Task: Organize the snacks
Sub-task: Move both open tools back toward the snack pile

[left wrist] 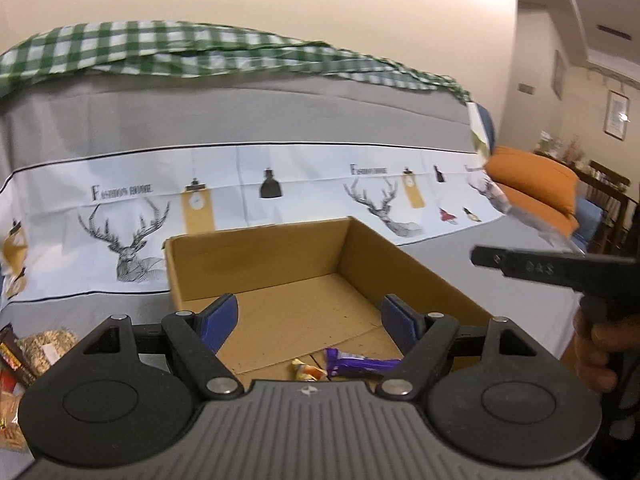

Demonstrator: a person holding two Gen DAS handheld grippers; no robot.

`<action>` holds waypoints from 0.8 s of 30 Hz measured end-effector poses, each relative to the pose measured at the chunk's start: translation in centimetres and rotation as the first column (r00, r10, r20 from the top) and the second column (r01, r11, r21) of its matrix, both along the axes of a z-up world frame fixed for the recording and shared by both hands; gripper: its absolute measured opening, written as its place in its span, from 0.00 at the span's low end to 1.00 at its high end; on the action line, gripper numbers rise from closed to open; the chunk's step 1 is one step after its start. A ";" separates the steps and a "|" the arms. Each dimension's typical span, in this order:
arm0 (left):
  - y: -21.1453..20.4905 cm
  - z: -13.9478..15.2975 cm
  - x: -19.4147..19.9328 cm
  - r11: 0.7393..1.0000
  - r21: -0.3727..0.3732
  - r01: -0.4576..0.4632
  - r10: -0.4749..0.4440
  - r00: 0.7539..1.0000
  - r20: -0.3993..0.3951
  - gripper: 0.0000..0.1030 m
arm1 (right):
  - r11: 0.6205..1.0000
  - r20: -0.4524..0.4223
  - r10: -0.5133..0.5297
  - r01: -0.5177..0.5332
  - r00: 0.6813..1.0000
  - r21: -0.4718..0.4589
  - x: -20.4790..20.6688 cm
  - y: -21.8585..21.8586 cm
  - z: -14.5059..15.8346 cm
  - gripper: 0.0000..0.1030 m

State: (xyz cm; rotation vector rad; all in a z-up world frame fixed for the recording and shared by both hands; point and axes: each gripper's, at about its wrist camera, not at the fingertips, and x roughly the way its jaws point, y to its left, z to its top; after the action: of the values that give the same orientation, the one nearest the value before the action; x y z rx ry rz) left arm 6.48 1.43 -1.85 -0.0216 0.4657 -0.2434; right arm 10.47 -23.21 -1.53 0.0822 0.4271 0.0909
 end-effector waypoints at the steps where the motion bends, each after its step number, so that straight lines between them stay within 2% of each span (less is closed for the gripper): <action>1: -0.1 0.0 -0.2 1.000 0.003 0.011 -0.011 1.000 0.005 0.76 | 1.000 0.015 -0.002 0.002 1.000 -0.003 -0.2 0.1 0.1 0.56; 5: -0.1 0.0 -1.0 0.998 0.000 0.057 -0.057 0.998 0.012 0.66 | 1.000 0.046 -0.014 0.015 0.999 -0.015 -1.0 0.6 0.4 0.56; 8: -0.2 0.2 -1.5 0.996 0.008 0.092 -0.092 0.996 -0.012 0.64 | 1.000 0.057 -0.012 0.013 0.998 -0.018 -1.4 1.2 0.5 0.56; 9: -0.1 0.3 -1.7 0.995 0.013 0.097 -0.097 0.995 -0.024 0.60 | 1.000 0.061 -0.009 0.010 0.998 -0.017 -1.5 1.3 0.6 0.56; 10: 0.1 0.4 -2.0 0.994 0.009 0.106 -0.106 0.994 -0.029 0.51 | 1.000 0.066 -0.006 0.007 0.998 -0.014 -1.7 1.5 0.7 0.56; 12: 0.8 0.9 -2.6 0.993 0.013 0.113 -0.113 0.993 -0.032 0.39 | 1.000 0.076 0.006 -0.006 0.997 0.002 -2.1 1.9 1.0 0.56; 13: 1.2 1.3 -2.9 0.993 0.025 0.115 -0.115 0.993 -0.035 0.28 | 1.000 0.078 0.012 -0.013 0.997 0.010 -2.2 2.1 1.1 0.52; 14: 1.7 1.7 -3.1 0.992 0.041 0.123 -0.121 0.992 -0.037 0.24 | 0.999 0.077 0.023 -0.025 0.997 0.022 -2.4 2.4 1.2 0.50; 16: 3.0 2.6 -3.9 0.985 0.075 0.152 -0.150 0.988 -0.027 0.23 | 0.998 0.076 0.051 -0.054 0.996 0.043 -2.5 2.9 1.4 0.40; 20: 6.9 3.5 -4.4 0.976 0.150 0.155 -0.151 0.988 -0.035 0.23 | 0.990 0.090 0.112 -0.119 0.990 0.073 -2.7 4.8 1.9 0.33; 22: 9.7 2.9 -4.0 0.986 0.120 0.119 -0.112 0.992 -0.066 0.23 | 0.984 0.086 0.151 -0.158 0.985 0.078 -2.7 6.1 2.1 0.32; 24: 12.9 1.3 -3.4 0.998 0.046 0.035 -0.030 0.993 -0.118 0.23 | 0.977 0.085 0.197 -0.203 0.977 0.069 -2.9 7.7 2.1 0.32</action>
State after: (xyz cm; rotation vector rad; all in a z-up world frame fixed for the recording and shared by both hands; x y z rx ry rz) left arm 3.06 14.35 -0.56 0.0192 0.5895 -0.2636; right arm 7.55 -15.48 0.56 0.1113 0.3536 0.3088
